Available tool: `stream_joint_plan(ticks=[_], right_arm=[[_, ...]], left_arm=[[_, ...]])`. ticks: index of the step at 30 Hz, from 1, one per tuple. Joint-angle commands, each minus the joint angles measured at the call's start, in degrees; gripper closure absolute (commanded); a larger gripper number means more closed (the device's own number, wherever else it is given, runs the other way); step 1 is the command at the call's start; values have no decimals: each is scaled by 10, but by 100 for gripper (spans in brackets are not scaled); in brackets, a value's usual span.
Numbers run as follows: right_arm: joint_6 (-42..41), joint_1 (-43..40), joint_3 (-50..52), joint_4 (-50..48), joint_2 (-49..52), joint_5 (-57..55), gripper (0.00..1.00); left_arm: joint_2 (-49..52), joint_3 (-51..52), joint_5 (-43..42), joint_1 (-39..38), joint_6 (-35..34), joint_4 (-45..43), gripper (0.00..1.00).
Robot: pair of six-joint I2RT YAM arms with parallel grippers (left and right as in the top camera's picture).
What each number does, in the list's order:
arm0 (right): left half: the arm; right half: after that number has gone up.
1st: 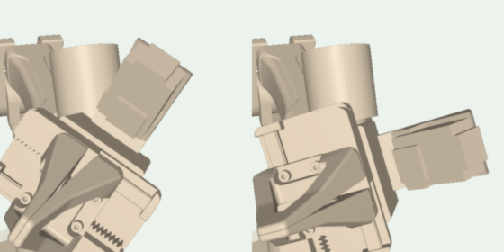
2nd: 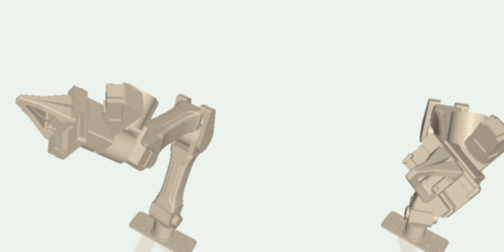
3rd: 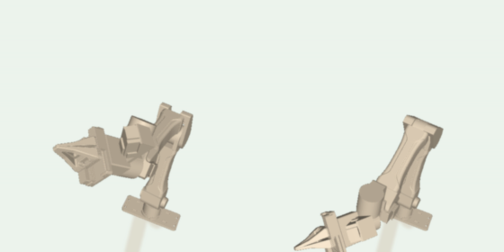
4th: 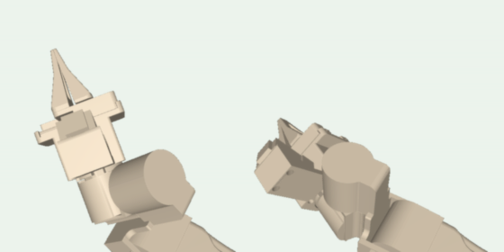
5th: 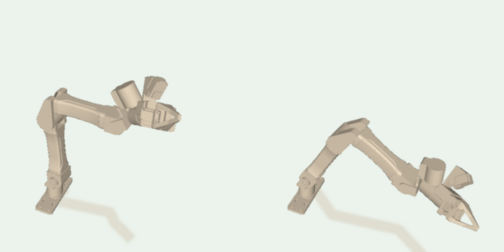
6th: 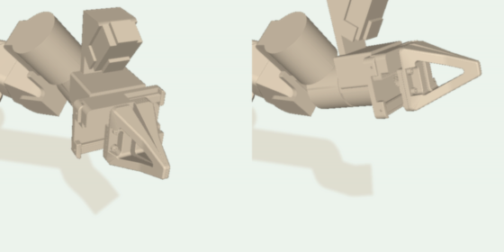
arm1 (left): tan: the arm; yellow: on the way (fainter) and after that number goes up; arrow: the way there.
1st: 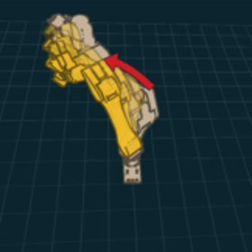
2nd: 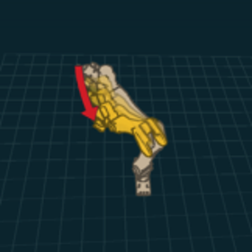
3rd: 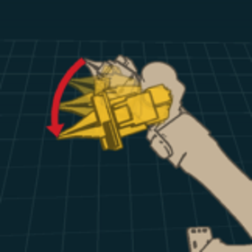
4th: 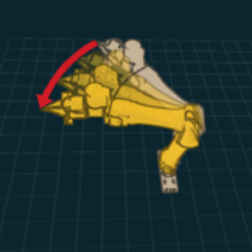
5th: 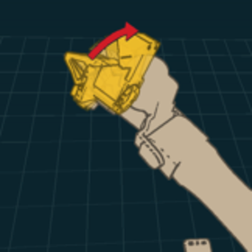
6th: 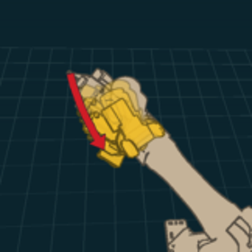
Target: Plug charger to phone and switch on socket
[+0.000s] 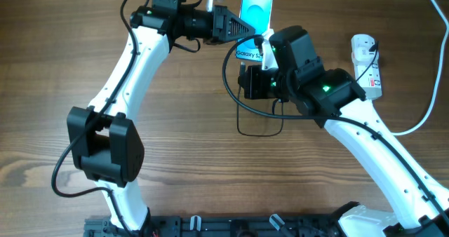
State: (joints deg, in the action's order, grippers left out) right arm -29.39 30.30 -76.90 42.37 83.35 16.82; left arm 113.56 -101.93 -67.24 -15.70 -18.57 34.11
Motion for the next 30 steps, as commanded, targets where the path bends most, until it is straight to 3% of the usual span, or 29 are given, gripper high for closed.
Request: stream_joint_plan(ticks=[1, 8, 13, 30], right_arm=[[-6, -1, -12, -1, 7, -5, 95], [-6, -10, -12, -1, 7, -4, 95], [16, -26, -12, -15, 7, 57, 96], [9, -26, -12, -18, 19, 72, 95]], left_arm=[[-14, -1, -57, 1, 0, -23, 96], [-14, -1, -58, 14, 2, -24, 96], [-14, -1, -80, 36, 2, -18, 96], [-14, -1, -80, 20, 2, -18, 96]])
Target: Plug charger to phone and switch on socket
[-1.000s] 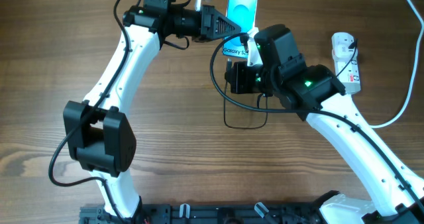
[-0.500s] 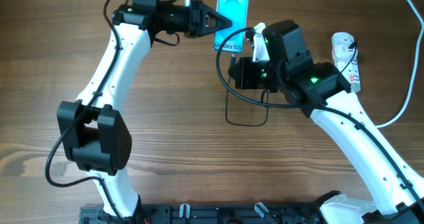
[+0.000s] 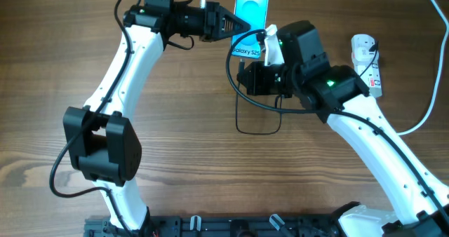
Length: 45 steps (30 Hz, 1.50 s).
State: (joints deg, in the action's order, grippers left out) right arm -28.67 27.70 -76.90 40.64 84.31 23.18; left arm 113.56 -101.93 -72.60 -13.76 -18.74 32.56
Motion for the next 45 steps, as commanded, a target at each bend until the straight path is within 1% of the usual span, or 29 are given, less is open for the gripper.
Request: stream_joint_plan(ticks=[1, 9, 12, 15, 28, 30, 32, 35, 37, 45], right_arm=[[2, 0, -12, -1, 9, 8, 96], [0, 0, -12, -1, 9, -2, 95], [0, 0, -12, -1, 9, -2, 96], [2, 0, -12, -1, 9, -3, 96], [2, 0, -12, -1, 9, -31, 96], [13, 0, -12, 0, 9, -35, 95], [25, 0, -12, 2, 9, -35, 95], [26, 0, -12, 5, 9, -35, 95], [28, 0, -12, 5, 9, -35, 96], [27, 0, -12, 5, 9, -34, 95]], left_arm=[[-14, -1, -26, 0, 4, -3, 96], [-14, -1, -24, 0, 21, -3, 96], [-14, -1, -2, 0, 21, -5, 96], [-14, -1, -2, 0, 34, -3, 96], [-14, -1, -3, 0, 36, -5, 96], [-14, -1, -3, 0, 36, -4, 96], [-14, -1, -3, 0, 36, -4, 96], [-14, -1, -2, 0, 37, -4, 96], [-14, -1, -2, 0, 49, -2, 96], [-14, -1, -2, 0, 51, -2, 96]])
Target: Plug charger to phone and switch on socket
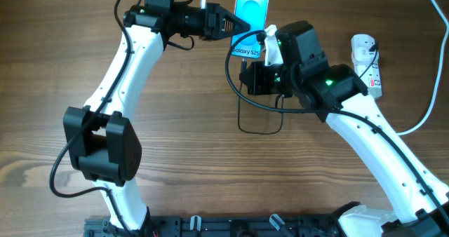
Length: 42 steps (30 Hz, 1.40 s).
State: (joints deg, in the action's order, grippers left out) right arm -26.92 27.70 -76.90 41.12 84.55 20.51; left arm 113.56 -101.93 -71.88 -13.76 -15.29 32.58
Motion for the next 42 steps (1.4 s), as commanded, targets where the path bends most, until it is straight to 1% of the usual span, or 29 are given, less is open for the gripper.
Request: stream_joint_plan(ticks=[1, 35, 42], right_arm=[[10, 0, -12, 0, 6, -8, 95], [10, 0, -12, -19, 7, -12, 95], [0, 0, -12, -20, 7, -12, 96]], left_arm=[[-14, -1, -9, 0, 16, -3, 96], [-14, -1, -9, 0, 16, -2, 96], [-14, -1, -12, 0, 16, 0, 96]])
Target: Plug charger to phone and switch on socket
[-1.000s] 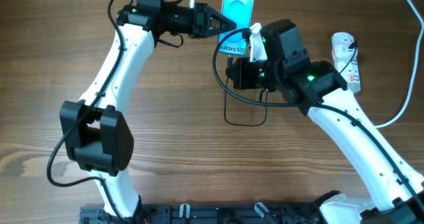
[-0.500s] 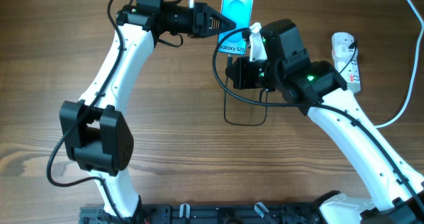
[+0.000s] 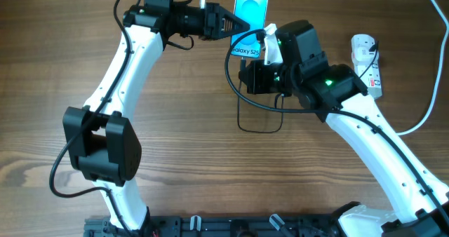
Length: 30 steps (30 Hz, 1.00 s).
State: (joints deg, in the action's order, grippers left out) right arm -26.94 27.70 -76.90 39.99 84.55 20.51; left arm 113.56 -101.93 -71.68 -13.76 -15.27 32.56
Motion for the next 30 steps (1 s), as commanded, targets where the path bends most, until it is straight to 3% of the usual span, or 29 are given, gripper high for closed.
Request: stream_joint_plan(ticks=[1, 22, 26, 30], right_arm=[[0, 0, -12, -9, 7, -12, 96], [13, -27, -12, -22, 6, -10, 94], [13, -27, -12, -18, 6, -10, 67], [15, -27, -12, -12, 6, 12, 61]], left_arm=[[-14, -1, -16, 0, 16, 0, 96], [-14, -1, -18, 0, 31, 17, 96], [-14, -1, -18, 0, 31, 17, 96], [-14, -1, 11, 0, 20, 18, 96]])
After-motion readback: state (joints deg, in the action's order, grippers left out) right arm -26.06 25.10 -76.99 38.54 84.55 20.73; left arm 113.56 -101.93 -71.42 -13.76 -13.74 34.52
